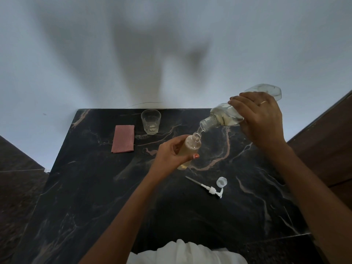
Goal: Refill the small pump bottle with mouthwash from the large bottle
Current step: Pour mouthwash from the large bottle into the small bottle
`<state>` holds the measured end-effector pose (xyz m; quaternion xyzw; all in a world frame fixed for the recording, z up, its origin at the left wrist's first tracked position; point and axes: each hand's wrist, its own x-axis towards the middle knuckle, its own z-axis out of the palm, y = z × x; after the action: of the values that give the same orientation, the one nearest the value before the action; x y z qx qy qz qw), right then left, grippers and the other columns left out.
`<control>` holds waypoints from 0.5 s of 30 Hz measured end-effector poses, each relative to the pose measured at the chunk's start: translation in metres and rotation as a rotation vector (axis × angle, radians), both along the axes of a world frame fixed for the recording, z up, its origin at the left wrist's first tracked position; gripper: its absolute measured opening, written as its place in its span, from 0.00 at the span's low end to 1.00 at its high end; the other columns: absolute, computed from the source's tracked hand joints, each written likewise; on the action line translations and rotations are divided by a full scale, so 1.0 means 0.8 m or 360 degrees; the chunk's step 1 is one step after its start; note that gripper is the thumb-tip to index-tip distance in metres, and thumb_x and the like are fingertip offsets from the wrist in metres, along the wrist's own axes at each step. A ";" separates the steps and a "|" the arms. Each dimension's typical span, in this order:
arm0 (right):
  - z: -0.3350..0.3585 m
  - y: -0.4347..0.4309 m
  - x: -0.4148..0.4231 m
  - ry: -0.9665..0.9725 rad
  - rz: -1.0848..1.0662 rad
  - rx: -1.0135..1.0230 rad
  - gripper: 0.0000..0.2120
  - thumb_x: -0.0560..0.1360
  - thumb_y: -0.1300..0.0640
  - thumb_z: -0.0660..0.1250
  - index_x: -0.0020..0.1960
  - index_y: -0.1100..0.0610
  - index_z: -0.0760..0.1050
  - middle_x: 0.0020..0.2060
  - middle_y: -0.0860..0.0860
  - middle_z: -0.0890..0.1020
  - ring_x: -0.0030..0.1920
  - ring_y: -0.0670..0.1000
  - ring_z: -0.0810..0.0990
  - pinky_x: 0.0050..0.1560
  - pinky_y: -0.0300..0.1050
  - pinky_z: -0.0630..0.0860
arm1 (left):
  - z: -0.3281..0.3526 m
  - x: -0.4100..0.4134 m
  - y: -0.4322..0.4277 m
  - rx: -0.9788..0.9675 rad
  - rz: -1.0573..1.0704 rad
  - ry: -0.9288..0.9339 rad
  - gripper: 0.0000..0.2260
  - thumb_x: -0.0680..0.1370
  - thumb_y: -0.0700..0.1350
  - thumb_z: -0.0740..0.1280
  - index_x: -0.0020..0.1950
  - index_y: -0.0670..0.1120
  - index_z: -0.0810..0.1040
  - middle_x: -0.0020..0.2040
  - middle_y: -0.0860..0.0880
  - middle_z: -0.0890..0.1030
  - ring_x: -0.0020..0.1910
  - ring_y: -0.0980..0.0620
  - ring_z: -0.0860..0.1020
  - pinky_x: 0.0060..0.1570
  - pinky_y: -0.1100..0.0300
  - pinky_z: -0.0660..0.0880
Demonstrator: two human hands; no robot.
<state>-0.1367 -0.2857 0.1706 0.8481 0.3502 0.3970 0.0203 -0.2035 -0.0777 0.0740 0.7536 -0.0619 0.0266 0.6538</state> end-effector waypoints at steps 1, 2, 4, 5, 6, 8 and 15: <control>0.000 0.000 0.000 -0.0002 0.0001 -0.0005 0.14 0.65 0.64 0.74 0.49 0.67 0.79 0.46 0.62 0.83 0.48 0.63 0.82 0.51 0.60 0.75 | 0.000 0.000 0.000 0.0004 -0.0004 -0.0004 0.23 0.66 0.40 0.75 0.58 0.51 0.75 0.53 0.50 0.81 0.54 0.56 0.78 0.56 0.64 0.75; 0.001 0.000 -0.001 -0.0004 0.0003 -0.0008 0.14 0.65 0.64 0.74 0.49 0.67 0.79 0.46 0.62 0.83 0.48 0.63 0.82 0.52 0.60 0.74 | 0.001 0.000 0.000 0.0013 -0.0005 -0.0007 0.23 0.66 0.40 0.75 0.58 0.51 0.75 0.53 0.50 0.81 0.55 0.55 0.78 0.56 0.64 0.75; 0.001 0.000 -0.002 -0.0016 0.0003 -0.0010 0.14 0.65 0.65 0.74 0.49 0.67 0.79 0.46 0.62 0.83 0.48 0.63 0.82 0.52 0.60 0.74 | 0.001 -0.001 0.000 0.0022 -0.0006 -0.0005 0.23 0.66 0.40 0.75 0.59 0.50 0.74 0.54 0.49 0.80 0.55 0.55 0.78 0.57 0.63 0.74; 0.001 0.001 -0.002 -0.0020 0.0000 -0.0012 0.14 0.65 0.65 0.74 0.49 0.67 0.79 0.46 0.62 0.83 0.48 0.63 0.82 0.52 0.60 0.74 | 0.001 -0.001 0.000 0.0018 -0.0007 -0.0001 0.23 0.66 0.40 0.75 0.59 0.51 0.74 0.54 0.49 0.80 0.55 0.55 0.78 0.57 0.62 0.74; 0.001 0.001 -0.001 -0.0023 -0.0002 -0.0014 0.13 0.65 0.65 0.74 0.49 0.67 0.79 0.46 0.62 0.83 0.48 0.63 0.82 0.52 0.60 0.74 | 0.001 -0.001 0.000 0.0014 -0.0009 0.0000 0.23 0.66 0.40 0.75 0.59 0.51 0.74 0.54 0.49 0.80 0.55 0.55 0.78 0.57 0.63 0.74; 0.001 0.002 -0.002 -0.0030 0.0000 -0.0024 0.13 0.66 0.65 0.74 0.49 0.67 0.79 0.46 0.62 0.83 0.48 0.63 0.82 0.52 0.60 0.75 | 0.001 -0.001 0.000 0.0023 -0.0012 -0.0006 0.23 0.66 0.40 0.75 0.58 0.53 0.74 0.54 0.51 0.80 0.55 0.55 0.78 0.56 0.63 0.75; 0.003 0.001 -0.002 -0.0052 0.0009 -0.0034 0.12 0.67 0.65 0.73 0.49 0.66 0.79 0.47 0.62 0.83 0.48 0.63 0.82 0.51 0.59 0.75 | -0.001 0.000 0.000 0.0058 -0.0003 0.0009 0.24 0.66 0.41 0.75 0.60 0.50 0.74 0.55 0.50 0.80 0.56 0.55 0.78 0.57 0.61 0.74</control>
<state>-0.1380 -0.2847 0.1734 0.8403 0.3565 0.4070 0.0339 -0.2034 -0.0778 0.0733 0.7655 -0.0612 0.0227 0.6401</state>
